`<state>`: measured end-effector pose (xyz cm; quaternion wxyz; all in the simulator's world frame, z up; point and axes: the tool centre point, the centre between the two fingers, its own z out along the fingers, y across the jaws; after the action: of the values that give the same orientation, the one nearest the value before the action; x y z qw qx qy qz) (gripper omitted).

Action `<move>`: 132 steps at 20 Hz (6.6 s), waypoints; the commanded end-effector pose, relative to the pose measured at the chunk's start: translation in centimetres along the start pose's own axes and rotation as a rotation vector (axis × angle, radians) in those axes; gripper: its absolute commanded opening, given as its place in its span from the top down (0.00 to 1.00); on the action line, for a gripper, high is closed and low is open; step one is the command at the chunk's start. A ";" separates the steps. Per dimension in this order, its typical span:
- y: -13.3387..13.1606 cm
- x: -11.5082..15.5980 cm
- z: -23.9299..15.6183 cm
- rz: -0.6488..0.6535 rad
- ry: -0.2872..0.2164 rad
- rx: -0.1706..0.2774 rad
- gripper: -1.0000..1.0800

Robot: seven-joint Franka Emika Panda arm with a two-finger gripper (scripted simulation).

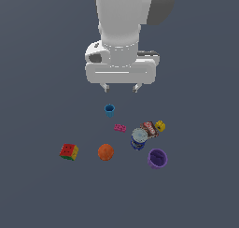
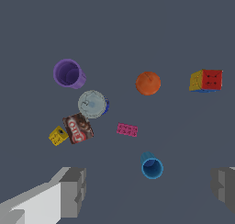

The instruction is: Pick up a designated object from a clutter of objects.

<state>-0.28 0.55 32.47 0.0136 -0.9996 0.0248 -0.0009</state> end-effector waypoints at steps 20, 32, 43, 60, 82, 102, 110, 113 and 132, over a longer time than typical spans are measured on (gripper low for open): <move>2.5 0.0 1.0 0.008 0.008 -0.020 0.04; 4.5 -2.6 9.9 0.022 0.005 -0.019 0.04; 6.6 -8.1 18.8 0.040 0.002 -0.022 0.04; 7.6 -12.4 23.1 0.051 -0.001 -0.027 0.04; 7.7 -12.6 28.3 0.051 0.000 -0.027 0.04; 7.4 -12.3 27.5 0.051 0.000 -0.027 1.00; 6.2 -11.3 24.2 0.051 -0.001 -0.028 1.00; 5.4 -10.7 22.3 0.052 -0.001 -0.029 1.00; -0.7 -5.4 6.5 0.052 0.000 -0.030 1.00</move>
<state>-6.12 1.23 24.59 -0.0015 -0.9987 0.0506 0.0002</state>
